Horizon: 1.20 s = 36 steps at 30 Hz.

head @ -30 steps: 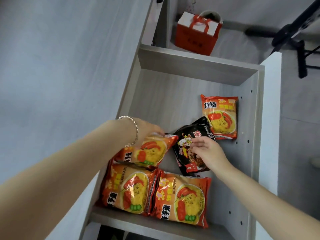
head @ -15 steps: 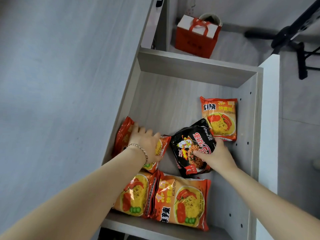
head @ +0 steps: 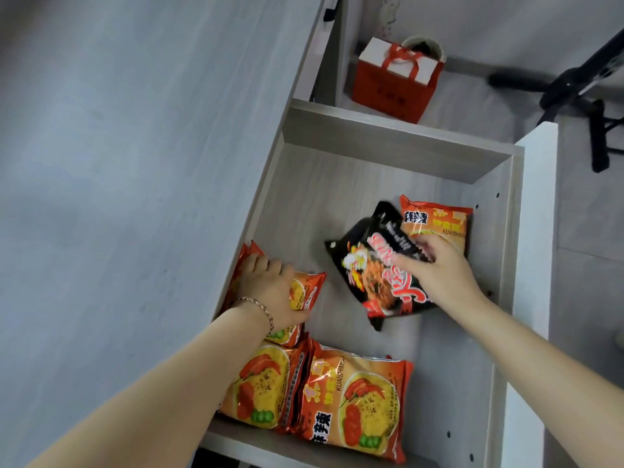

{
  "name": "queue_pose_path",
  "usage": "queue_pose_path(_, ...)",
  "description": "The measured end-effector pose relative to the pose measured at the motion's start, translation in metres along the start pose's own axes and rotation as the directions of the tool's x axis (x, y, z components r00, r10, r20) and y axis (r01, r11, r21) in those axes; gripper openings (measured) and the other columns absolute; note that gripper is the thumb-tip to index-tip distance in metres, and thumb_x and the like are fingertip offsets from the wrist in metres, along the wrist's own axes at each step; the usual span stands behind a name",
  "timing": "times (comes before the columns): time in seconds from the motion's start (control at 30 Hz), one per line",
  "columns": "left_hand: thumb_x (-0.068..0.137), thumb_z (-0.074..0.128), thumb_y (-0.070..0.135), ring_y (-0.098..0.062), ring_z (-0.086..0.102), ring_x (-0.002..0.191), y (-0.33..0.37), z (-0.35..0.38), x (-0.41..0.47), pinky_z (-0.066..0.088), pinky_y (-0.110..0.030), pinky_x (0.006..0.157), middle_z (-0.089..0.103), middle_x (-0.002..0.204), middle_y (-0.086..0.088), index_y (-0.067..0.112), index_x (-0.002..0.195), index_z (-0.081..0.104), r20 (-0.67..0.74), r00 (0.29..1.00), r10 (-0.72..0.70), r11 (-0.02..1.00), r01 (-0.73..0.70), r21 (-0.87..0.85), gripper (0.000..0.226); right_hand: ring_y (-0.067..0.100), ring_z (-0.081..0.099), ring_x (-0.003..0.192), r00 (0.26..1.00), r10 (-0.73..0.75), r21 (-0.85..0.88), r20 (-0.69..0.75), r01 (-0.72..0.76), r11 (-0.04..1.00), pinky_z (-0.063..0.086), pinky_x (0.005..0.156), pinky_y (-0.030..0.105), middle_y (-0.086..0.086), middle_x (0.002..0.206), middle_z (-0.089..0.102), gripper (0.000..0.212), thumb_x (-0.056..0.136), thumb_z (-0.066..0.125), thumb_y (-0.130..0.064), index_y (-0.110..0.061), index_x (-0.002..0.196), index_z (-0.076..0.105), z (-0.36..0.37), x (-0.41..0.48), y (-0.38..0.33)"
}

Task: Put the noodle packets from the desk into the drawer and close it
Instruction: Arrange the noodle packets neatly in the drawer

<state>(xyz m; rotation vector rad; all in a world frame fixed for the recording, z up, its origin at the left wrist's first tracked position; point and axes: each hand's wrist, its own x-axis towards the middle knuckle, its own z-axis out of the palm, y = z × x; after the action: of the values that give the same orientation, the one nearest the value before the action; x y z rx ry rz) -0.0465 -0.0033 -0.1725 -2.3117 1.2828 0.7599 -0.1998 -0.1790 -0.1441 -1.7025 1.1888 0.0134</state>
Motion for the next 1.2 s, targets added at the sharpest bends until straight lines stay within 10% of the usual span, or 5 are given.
queue_pose_path(0.33, 0.079, 0.045, 0.07, -0.028, 0.02, 0.143, 0.001, 0.0, -0.001, 0.012, -0.039, 0.119, 0.012, 0.157, -0.014, 0.004, 0.15, 0.0, -0.017, 0.997, -0.071, 0.991, 0.069, -0.115, 0.106, 0.032, 0.065, 0.101, 0.964, 0.265, 0.39, 0.005, -0.246, 0.887, 0.053, 0.09, 0.044, 0.018, 0.113, 0.067, 0.031, 0.084, 0.066, -0.02, -0.002, 0.109, 0.061, 0.078, 0.075, -0.035)
queue_pose_path(0.73, 0.087, 0.038, 0.063, -0.031, -0.007, 0.146, 0.002, -0.01, 0.016, 0.011, -0.048, 0.116, -0.018, 0.159, 0.002, 0.039, 0.148, -0.004, 0.037, 0.998, -0.048, 0.983, 0.054, -0.175, 0.078, 0.035, 0.045, 0.126, 0.968, -0.047, -0.327, 0.245, 0.128, 0.936, 0.037, 0.104, 0.037, 0.02, 0.134, 0.046, 0.055, 0.088, 0.056, -0.038, -0.013, 0.136, 0.045, 0.094, 0.074, -0.027)
queue_pose_path(0.93, 0.089, 0.026, 0.065, -0.037, -0.004, 0.146, 0.01, -0.015, 0.017, 0.017, -0.049, 0.115, -0.014, 0.16, -0.006, 0.032, 0.15, -0.005, 0.086, 0.994, -0.068, 0.997, 0.071, -0.03, 0.076, 0.042, 0.033, 0.13, 0.912, 0.026, -0.448, -0.41, -0.226, 0.865, 0.027, 0.107, 0.048, 0.027, 0.142, 0.033, 0.088, 0.073, 0.067, -0.051, -0.007, 0.14, 0.03, 0.032, 0.071, 0.004)
queue_pose_path(1.07, 0.091, 0.024, 0.064, -0.037, -0.006, 0.146, 0.014, -0.016, 0.016, 0.017, -0.048, 0.116, -0.012, 0.16, -0.009, 0.03, 0.15, -0.005, 0.104, 0.99, -0.09, 0.996, 0.091, -0.003, 0.074, 0.043, 0.035, 0.128, 0.867, 0.343, -0.354, -0.363, -0.468, 0.81, 0.032, 0.103, 0.052, 0.028, 0.142, 0.029, 0.123, 0.058, 0.078, -0.053, -0.014, 0.147, 0.004, 0.021, 0.073, 0.023)
queue_pose_path(1.2, 0.093, 0.027, 0.058, -0.031, -0.008, 0.147, 0.016, -0.017, 0.008, 0.003, -0.047, 0.119, -0.004, 0.161, -0.009, 0.027, 0.151, 0.006, 0.068, 0.992, -0.108, 0.99, 0.114, -0.087, 0.069, 0.041, 0.035, 0.128, 0.93, 0.223, -0.377, -0.291, -0.326, 0.867, 0.032, 0.104, 0.05, 0.023, 0.14, 0.034, 0.119, 0.059, 0.082, -0.037, -0.023, 0.148, 0.005, 0.027, 0.066, 0.03)
